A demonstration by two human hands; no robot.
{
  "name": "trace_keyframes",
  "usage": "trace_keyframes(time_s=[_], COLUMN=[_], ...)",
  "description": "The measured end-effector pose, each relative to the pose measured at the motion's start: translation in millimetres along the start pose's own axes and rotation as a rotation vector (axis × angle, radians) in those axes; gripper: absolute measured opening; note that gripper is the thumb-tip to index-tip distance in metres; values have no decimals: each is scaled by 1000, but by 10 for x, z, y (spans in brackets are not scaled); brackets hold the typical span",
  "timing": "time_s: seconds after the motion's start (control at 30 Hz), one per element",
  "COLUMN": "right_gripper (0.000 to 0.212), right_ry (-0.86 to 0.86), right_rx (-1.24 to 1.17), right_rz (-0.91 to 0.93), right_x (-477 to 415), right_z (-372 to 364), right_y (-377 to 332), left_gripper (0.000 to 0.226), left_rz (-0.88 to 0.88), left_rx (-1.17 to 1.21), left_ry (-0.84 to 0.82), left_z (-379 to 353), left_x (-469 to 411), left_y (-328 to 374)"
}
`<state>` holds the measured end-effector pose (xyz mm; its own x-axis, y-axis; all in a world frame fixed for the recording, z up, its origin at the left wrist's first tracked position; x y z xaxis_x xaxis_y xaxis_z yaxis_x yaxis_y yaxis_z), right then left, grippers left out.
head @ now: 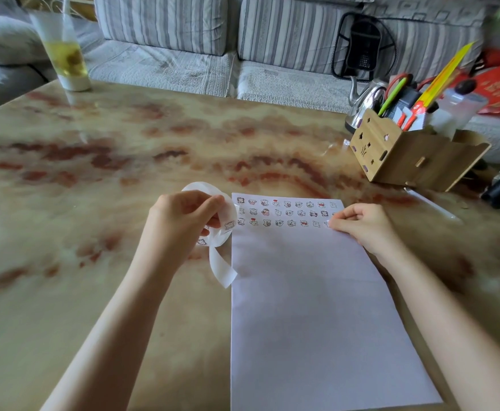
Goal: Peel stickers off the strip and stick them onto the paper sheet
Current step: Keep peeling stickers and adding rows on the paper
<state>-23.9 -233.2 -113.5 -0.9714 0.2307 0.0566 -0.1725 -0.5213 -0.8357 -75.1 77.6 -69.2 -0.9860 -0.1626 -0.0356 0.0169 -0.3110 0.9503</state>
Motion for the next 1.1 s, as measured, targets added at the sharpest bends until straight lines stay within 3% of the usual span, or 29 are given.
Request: trace_keyframes(time_s=[0.3,0.63,1.1], right_gripper=[22,7,10], right_ry=[-56,-54,-51], right_rx=[-24,28,-8], right_rz=[14,66,50], right_x=[-9,-21,-14], right_z=[23,24,21], right_y=[-9,6,-20], left_gripper=[19,20,19], left_rz=[-2,-5,-19], left_rx=[3,21,40], left_ry=[-1,-6,1], left_z=[-4,10,15], left_x=[4,5,-3], left_y=[7,11,4])
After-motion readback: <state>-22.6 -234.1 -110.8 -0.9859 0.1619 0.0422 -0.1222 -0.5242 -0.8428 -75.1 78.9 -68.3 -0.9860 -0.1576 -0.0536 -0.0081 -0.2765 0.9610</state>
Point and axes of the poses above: each hand's wrist, its own x-axis away from the middle knuckle, its own z-axis out of the back of the hand, y = z × x, the point moved 5 cm from there along -x, towards the middle knuckle, and after that the axes turned 2 degrees about -y, right-handed, at the moved point
